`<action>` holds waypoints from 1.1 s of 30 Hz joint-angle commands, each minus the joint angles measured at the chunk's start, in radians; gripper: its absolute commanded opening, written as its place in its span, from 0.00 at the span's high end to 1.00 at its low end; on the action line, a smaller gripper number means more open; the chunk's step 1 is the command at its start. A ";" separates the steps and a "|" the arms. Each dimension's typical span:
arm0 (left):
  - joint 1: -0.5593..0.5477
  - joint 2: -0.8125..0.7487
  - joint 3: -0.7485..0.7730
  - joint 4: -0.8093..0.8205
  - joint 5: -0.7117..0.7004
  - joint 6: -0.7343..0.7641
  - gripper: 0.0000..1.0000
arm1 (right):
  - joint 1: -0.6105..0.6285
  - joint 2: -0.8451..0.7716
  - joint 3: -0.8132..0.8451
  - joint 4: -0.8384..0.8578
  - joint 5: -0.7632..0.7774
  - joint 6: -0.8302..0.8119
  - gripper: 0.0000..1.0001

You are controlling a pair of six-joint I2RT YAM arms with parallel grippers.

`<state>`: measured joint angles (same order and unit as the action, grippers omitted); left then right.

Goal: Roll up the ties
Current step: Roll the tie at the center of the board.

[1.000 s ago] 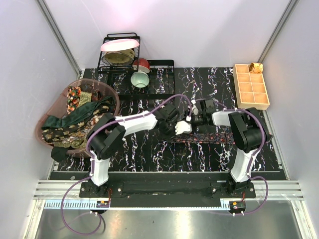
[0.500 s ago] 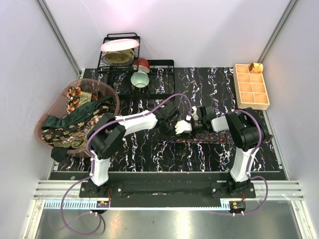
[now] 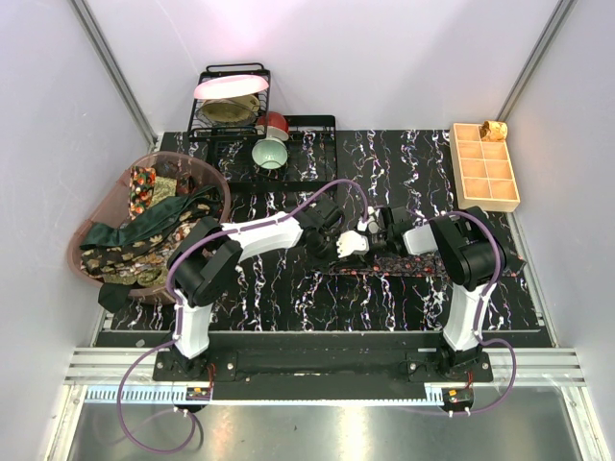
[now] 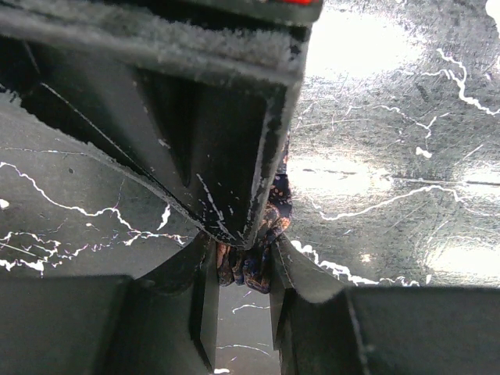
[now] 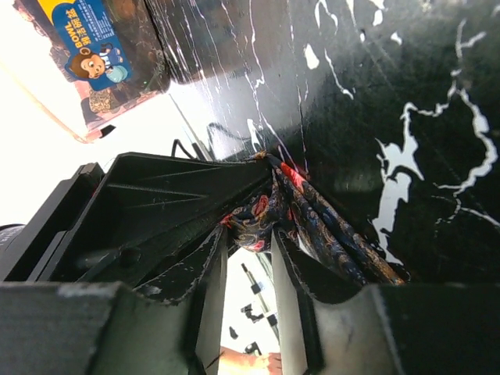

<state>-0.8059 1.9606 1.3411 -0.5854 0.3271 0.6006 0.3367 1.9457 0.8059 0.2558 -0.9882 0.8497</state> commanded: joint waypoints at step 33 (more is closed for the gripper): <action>0.146 -0.204 -0.359 0.539 0.360 -0.147 0.31 | 0.016 0.012 0.187 -0.535 0.263 -0.276 1.00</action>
<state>-0.6712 1.8095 1.0328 -0.2459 0.5968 0.4839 0.3470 1.9484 0.9638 -0.1776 -0.8433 0.6350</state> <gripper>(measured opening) 0.689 0.012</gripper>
